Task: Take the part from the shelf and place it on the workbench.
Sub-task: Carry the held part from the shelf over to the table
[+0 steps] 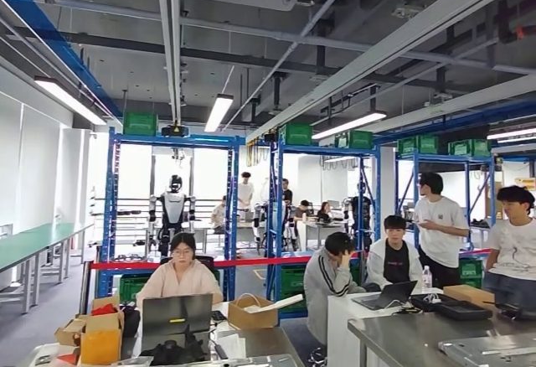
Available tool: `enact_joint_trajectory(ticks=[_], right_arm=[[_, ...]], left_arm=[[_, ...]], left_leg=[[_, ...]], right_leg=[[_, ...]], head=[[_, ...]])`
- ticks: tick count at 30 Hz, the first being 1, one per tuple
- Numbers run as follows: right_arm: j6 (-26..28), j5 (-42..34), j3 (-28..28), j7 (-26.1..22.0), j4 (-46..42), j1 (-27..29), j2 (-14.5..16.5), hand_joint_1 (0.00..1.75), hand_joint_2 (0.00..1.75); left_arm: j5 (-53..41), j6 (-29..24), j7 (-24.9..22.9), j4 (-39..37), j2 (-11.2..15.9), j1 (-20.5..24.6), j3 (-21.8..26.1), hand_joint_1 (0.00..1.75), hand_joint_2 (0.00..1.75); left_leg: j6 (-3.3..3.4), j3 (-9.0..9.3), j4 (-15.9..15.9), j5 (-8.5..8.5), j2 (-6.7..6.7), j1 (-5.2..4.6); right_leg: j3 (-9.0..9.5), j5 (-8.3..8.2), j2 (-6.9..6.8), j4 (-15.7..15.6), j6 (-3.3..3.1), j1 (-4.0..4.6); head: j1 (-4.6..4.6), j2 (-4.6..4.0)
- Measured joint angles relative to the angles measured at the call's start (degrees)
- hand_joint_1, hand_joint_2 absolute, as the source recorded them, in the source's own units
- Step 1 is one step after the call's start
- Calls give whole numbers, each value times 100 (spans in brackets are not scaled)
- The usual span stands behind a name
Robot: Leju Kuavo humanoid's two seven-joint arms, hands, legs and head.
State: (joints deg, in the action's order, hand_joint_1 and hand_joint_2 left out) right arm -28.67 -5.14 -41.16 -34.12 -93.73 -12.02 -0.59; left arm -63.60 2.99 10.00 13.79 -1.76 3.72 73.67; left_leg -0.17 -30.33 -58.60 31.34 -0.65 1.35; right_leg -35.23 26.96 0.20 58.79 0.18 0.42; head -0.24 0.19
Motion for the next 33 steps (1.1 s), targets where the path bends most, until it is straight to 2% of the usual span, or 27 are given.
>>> enact_joint_trajectory(ticks=[2,3,5,7,15,17,18,19,21,22,23,24,25,26,27,28,29,30,33], right_arm=[[-4,-2,0,-2,-7,-13,5,175,175],[-5,-2,0,-2,-9,-23,10,175,175],[-7,-2,0,-2,-6,-41,14,175,175],[-7,-2,0,-2,-4,-41,15,175,175],[-8,-2,0,-2,-3,-41,15,175,175],[-9,-2,0,-2,-1,-39,15,175,175],[-9,-1,0,-2,0,-37,15,175,175],[-9,-1,0,-2,1,-35,16,175,175],[-9,1,0,-2,-1,-33,20,175,175],[-9,2,-1,0,-2,-36,22,175,175],[-9,4,-1,3,-8,-39,24,175,175],[-9,15,-2,5,-18,-44,22,175,175],[-9,26,-3,7,-28,-50,16,175,175],[-9,37,-3,7,-39,-54,11,175,175],[-9,48,-4,7,-45,-59,5,175,175],[-9,52,-4,7,-50,-63,1,175,175],[-9,56,-4,7,-54,-67,-1,175,175],[-9,61,-3,7,-60,-74,-3,175,175],[0,83,-1,10,-85,-89,-7,175,175]], left_arm=[[-1,2,4,0,2,8,1,0,175],[-2,3,6,0,3,11,1,0,175],[-2,7,8,0,4,8,3,0,175],[-2,7,8,0,6,3,5,0,175],[-2,7,9,0,6,1,5,0,175],[-2,7,10,0,7,-7,6,0,175],[-2,7,12,0,7,-14,7,0,175],[-2,7,14,0,7,-19,7,0,175],[-2,7,23,0,8,-18,8,0,175],[-2,8,30,0,8,-10,9,0,175],[-2,8,36,0,9,-9,11,0,175],[-2,11,43,0,10,-3,13,0,175],[-2,14,49,0,11,-5,15,0,175],[-2,15,53,0,13,-11,17,0,175],[-2,17,56,0,14,-10,17,0,175],[-2,17,55,0,13,-15,18,0,175],[-2,17,49,0,11,-10,19,0,175],[-2,15,39,0,9,-5,20,0,175],[-4,2,7,0,7,3,24,0,175]], left_leg=[[-39,-39,-148,98,12,-1],[-49,-161,-395,210,17,-1],[-70,-515,-1019,456,19,-7],[-80,-694,-1316,558,19,-7],[-81,-709,-1340,563,19,-7],[-87,-816,-1483,571,19,-6],[-94,-889,-1547,529,19,-5],[-102,-930,-1514,406,19,-1],[-113,-780,-951,-103,27,17],[-94,-635,-583,-282,33,17],[-40,-511,-300,-374,37,16],[37,-432,-200,-313,38,10],[110,-324,-120,-212,36,2],[159,-237,-118,-135,28,2],[170,-136,-115,-54,20,2],[155,-48,-108,11,12,6],[135,10,-97,53,5,5],[111,44,-80,80,1,11],[21,81,5,112,12,16]], right_leg=[[87,8,-6,-86,-64,-23],[135,19,-16,-118,-95,-34],[189,65,-29,-128,-140,-22],[208,86,-31,-128,-152,-15],[210,87,-31,-128,-153,-15],[226,104,-27,-127,-154,-14],[250,125,-21,-125,-152,-14],[291,156,-14,-124,-146,-15],[422,253,-4,-117,-115,-17],[477,312,0,-102,-79,-7],[522,380,-1,-96,-20,-5],[302,561,-2,311,55,-14],[15,649,-3,734,128,-23],[-239,624,-6,1029,170,-40],[-454,492,-6,1199,177,-45],[-398,193,-4,879,149,-32],[-273,-9,-3,535,111,-8],[-177,-106,-3,289,71,16],[-87,-30,0,68,-32,52]], head=[[2,-1],[4,-1],[5,-1],[4,-1],[5,-1],[7,-1],[7,-1],[7,-1],[7,-1],[5,-1],[5,-1],[5,-1],[4,-1],[5,-1],[4,-1],[4,-1],[4,-1],[3,1],[2,2]])
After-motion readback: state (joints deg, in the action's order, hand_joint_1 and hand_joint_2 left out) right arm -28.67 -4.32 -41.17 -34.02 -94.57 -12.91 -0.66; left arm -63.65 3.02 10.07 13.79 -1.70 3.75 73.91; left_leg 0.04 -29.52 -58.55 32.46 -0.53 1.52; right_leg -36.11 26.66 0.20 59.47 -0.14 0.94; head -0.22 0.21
